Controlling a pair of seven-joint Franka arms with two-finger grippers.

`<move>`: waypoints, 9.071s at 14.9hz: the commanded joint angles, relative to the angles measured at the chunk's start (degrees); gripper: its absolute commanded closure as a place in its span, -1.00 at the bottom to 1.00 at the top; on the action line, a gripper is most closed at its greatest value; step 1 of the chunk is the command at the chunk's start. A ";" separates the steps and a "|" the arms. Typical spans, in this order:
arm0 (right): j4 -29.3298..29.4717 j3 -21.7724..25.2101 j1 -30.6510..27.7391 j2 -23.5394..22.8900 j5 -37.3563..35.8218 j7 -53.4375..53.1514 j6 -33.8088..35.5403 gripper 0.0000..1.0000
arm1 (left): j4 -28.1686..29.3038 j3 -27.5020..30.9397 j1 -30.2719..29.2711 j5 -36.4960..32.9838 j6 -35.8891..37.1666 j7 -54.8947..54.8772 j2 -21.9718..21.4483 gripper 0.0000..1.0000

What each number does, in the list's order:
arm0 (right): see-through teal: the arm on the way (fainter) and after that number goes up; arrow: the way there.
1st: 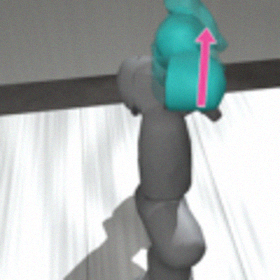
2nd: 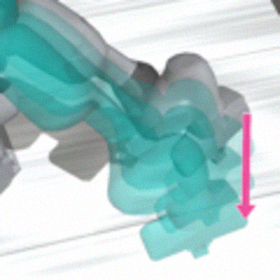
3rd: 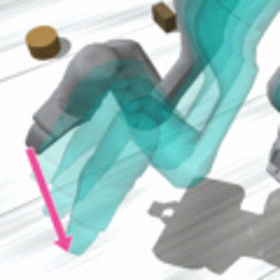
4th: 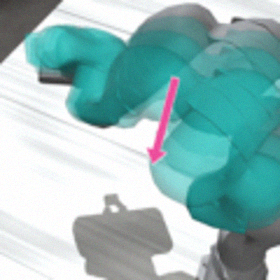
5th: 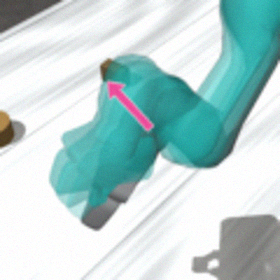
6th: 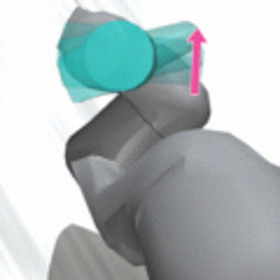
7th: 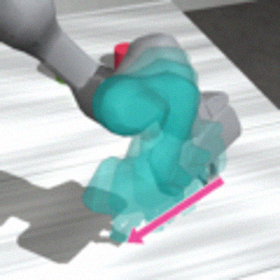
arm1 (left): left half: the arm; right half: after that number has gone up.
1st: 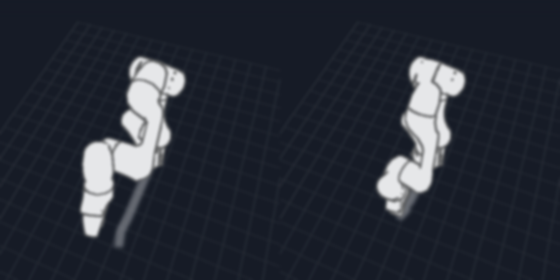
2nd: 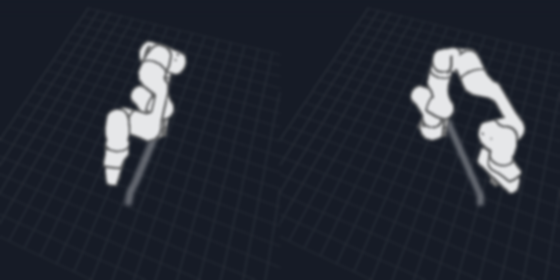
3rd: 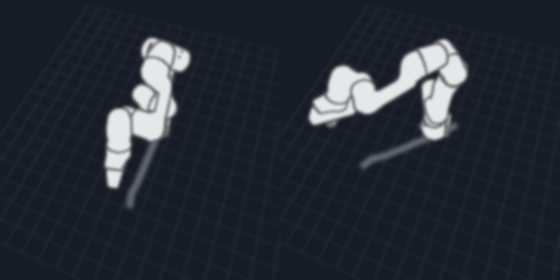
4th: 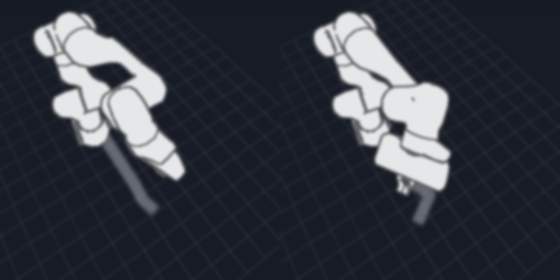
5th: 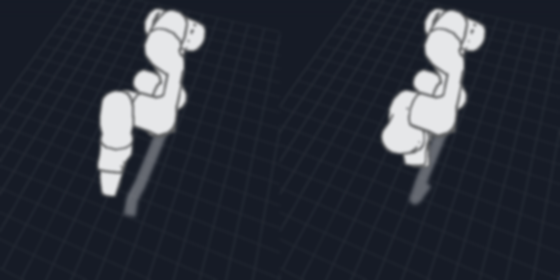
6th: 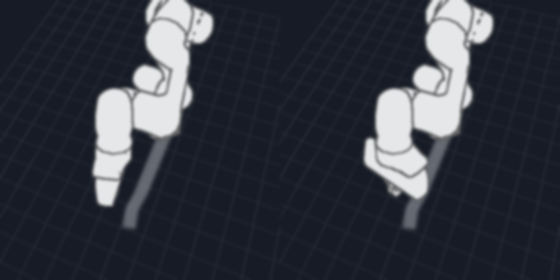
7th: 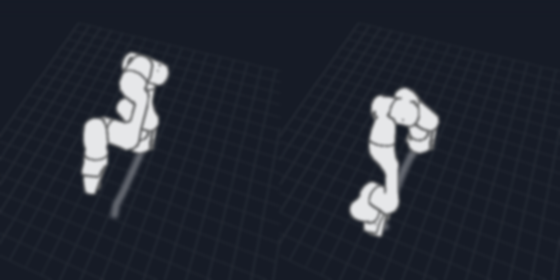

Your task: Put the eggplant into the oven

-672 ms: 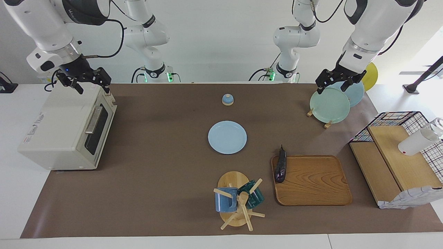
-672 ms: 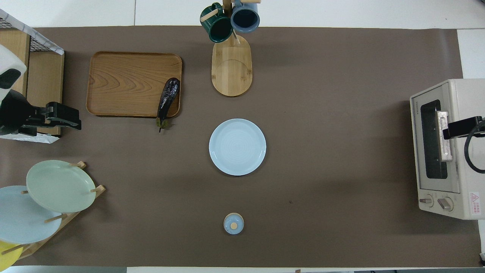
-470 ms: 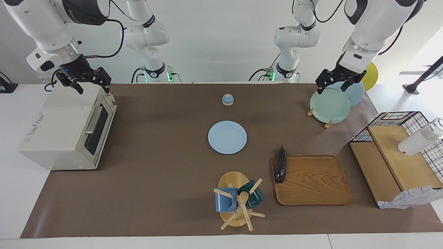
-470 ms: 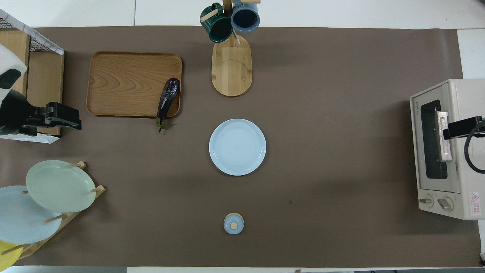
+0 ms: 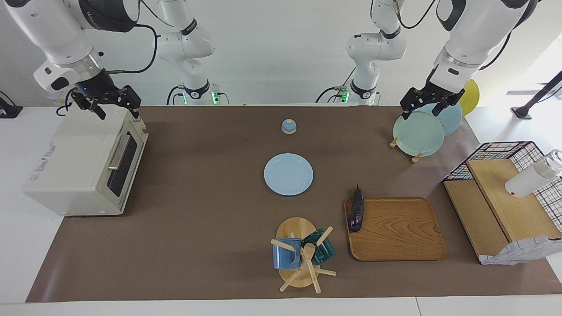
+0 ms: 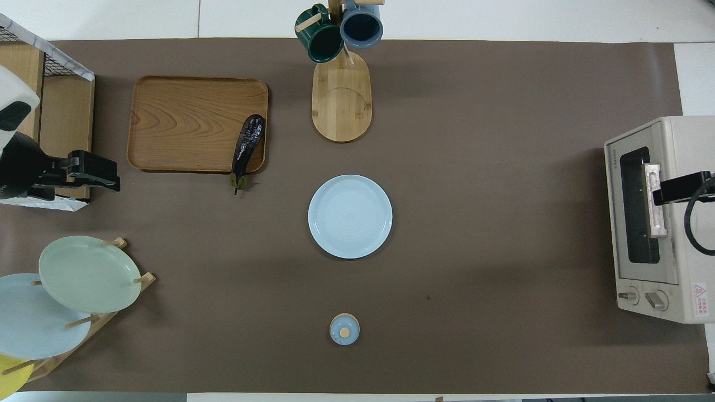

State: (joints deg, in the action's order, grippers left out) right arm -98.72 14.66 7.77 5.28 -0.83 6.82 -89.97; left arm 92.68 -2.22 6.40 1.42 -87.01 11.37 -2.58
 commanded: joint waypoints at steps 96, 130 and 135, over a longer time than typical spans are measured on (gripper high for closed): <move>-25.56 -2.54 10.16 -11.96 4.87 -16.76 -40.46 0.27 | 15.36 0.72 28.50 11.06 -44.68 16.23 18.58 -1.00; -7.10 -7.11 46.20 -30.85 -1.89 -52.96 -45.55 -0.14 | 3.46 0.64 2.12 -1.60 -3.79 -6.45 -0.22 -1.00; -5.71 -7.02 45.93 -30.94 -3.12 -52.09 -43.37 1.00 | 4.44 0.64 2.12 0.50 -1.58 -6.37 -1.11 -1.00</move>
State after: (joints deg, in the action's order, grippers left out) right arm -103.61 7.92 54.08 -26.70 -2.35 -45.61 -134.24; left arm 96.52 -1.72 7.99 1.48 -89.58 4.94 -2.92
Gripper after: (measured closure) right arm 0.771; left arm 0.000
